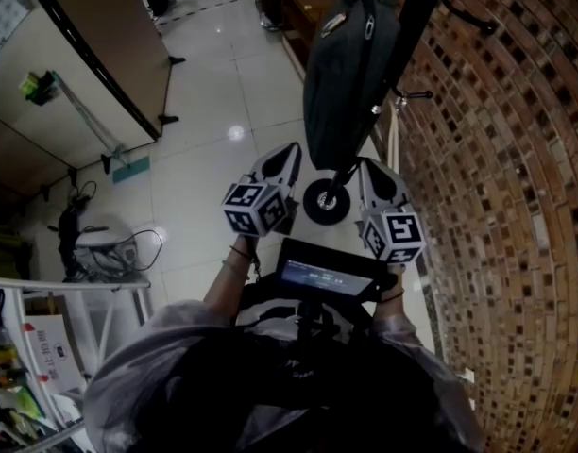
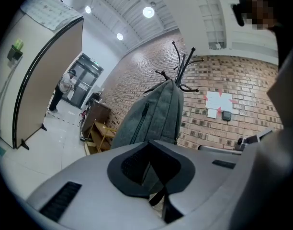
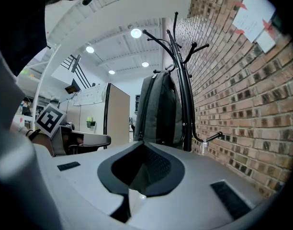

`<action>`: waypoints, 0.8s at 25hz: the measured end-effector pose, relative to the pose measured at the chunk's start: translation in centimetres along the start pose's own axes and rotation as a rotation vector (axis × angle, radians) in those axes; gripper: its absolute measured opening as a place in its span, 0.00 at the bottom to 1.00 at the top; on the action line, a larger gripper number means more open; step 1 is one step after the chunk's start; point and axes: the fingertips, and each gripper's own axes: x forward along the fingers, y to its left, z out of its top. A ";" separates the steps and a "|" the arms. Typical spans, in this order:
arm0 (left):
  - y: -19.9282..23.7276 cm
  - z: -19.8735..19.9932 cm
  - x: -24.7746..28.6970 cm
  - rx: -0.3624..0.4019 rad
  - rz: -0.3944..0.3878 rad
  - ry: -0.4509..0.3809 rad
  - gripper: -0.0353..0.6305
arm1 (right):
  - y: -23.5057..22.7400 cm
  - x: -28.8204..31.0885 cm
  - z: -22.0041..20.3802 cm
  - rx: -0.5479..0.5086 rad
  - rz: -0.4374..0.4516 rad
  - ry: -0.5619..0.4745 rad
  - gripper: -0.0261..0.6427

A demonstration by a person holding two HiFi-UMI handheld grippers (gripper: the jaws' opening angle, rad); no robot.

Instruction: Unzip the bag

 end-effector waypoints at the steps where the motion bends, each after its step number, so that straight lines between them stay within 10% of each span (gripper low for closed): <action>1: 0.0 0.0 0.0 0.001 0.003 -0.003 0.07 | 0.0 0.0 -0.1 0.000 0.000 0.003 0.05; 20: 0.1 -0.3 -0.2 -0.004 0.025 -0.001 0.07 | 0.2 0.1 -0.4 -0.025 0.025 0.006 0.04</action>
